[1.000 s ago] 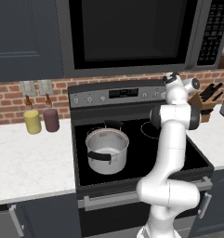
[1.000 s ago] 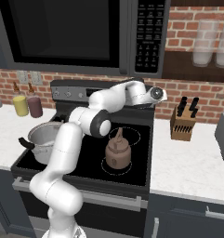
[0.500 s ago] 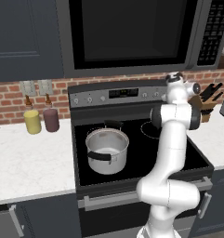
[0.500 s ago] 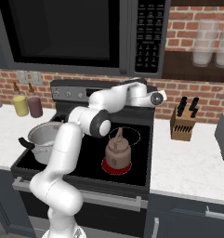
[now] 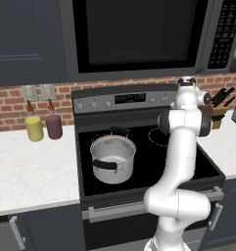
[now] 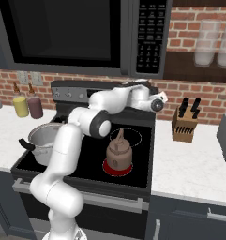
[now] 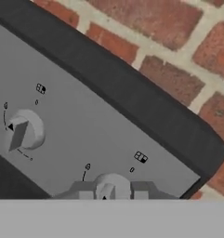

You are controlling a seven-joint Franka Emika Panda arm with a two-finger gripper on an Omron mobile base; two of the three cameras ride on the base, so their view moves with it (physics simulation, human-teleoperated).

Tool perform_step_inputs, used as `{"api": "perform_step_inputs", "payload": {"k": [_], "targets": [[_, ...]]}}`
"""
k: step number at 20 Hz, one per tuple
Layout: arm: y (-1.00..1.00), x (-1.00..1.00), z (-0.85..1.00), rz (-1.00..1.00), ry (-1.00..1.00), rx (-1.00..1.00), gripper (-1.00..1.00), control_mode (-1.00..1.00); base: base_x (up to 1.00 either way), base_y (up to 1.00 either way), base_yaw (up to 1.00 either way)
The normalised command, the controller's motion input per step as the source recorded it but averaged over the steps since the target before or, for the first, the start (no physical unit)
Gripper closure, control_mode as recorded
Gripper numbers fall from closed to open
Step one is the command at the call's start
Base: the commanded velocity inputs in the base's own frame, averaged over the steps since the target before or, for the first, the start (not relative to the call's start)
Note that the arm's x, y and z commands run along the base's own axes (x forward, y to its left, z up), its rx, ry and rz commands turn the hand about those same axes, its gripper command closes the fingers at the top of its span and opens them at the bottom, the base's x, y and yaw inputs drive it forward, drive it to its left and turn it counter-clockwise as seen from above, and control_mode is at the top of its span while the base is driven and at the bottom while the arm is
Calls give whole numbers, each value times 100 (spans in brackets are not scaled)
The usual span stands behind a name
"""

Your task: Pick the kettle from the counter and place it on a stove burner. Then turn the burner on.

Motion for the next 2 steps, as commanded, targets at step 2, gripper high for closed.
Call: {"api": "perform_step_inputs", "payload": {"k": [2], "targets": [[0, 0, 0, 0, 0, 0, 100, -100, 0, 0, 0]]}}
